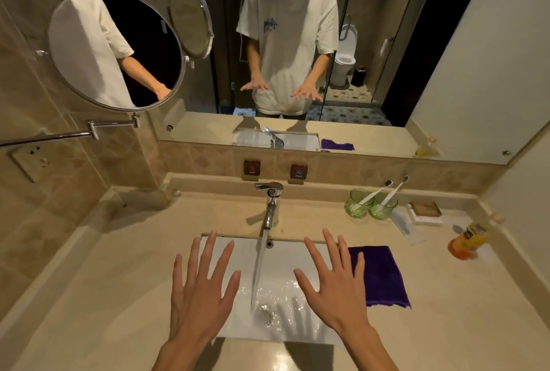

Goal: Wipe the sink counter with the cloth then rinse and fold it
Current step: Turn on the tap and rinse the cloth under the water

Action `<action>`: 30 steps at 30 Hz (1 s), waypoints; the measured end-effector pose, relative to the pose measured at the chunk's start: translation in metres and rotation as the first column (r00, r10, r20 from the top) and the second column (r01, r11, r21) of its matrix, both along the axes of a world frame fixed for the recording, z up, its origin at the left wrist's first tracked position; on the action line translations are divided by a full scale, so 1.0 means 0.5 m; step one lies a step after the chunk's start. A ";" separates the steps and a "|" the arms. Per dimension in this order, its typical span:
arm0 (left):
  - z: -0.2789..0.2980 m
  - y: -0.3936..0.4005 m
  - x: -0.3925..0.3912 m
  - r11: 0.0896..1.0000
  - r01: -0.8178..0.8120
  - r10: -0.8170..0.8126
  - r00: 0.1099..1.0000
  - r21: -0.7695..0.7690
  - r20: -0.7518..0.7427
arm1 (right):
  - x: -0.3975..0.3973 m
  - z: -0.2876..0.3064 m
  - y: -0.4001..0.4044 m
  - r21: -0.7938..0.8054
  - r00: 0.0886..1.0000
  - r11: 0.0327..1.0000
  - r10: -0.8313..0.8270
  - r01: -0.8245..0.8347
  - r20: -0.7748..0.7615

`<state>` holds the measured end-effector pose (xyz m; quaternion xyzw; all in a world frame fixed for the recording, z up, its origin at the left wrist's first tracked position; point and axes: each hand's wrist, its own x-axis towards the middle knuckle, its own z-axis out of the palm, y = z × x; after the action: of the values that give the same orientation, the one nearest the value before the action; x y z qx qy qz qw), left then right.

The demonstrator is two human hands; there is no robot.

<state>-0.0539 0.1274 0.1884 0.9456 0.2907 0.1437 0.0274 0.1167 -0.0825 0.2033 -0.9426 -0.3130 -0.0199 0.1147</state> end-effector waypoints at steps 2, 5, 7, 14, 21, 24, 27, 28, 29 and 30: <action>0.000 -0.014 0.005 1.000 0.020 -0.020 1.000 -0.006 0.001 | 0.001 0.002 -0.015 0.001 1.000 1.000 -0.016 0.016 -0.002; -0.009 -0.039 0.019 0.999 0.049 -0.049 0.999 -0.001 0.000 | 0.010 0.002 -0.044 0.003 0.999 0.999 -0.034 0.034 0.021; -0.012 -0.047 0.033 0.998 0.065 -0.065 0.998 -0.008 0.007 | 0.018 0.001 -0.053 -0.017 0.997 0.998 -0.057 0.058 0.045; -0.025 -0.075 0.100 0.985 0.160 -0.161 0.987 -0.071 -0.006 | 0.049 0.003 -0.112 -0.023 0.985 0.985 -0.169 0.170 0.041; -0.037 -0.139 0.188 0.976 0.185 -0.188 0.982 -0.113 -0.021 | 0.125 -0.001 -0.192 -0.025 0.976 0.976 -0.218 0.217 -0.021; -0.052 -0.176 0.242 0.973 0.182 -0.186 0.982 -0.142 -0.016 | 0.175 -0.012 -0.228 -0.029 0.975 0.977 -0.212 0.211 -0.057; -0.069 -0.221 0.298 0.971 0.152 -0.163 0.985 -0.185 -0.048 | 0.227 -0.028 -0.273 -0.057 0.975 0.980 -0.196 0.190 -0.105; -0.076 -0.243 0.315 0.967 0.145 -0.160 0.986 -0.208 -0.057 | 0.244 -0.035 -0.291 -0.063 0.974 0.981 -0.191 0.185 -0.119; -0.085 -0.263 0.330 0.962 0.141 -0.159 0.986 -0.234 -0.058 | 0.260 -0.045 -0.308 -0.059 0.975 0.982 -0.186 0.180 -0.125; -0.095 -0.283 0.346 0.955 0.139 -0.160 0.985 -0.260 -0.061 | 0.276 -0.055 -0.324 -0.053 0.976 0.984 -0.178 0.173 -0.126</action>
<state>0.1191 -0.0142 0.1407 0.9585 0.2352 0.0639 0.1477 0.2545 -0.2444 0.1757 -0.9680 -0.2207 0.0383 0.1129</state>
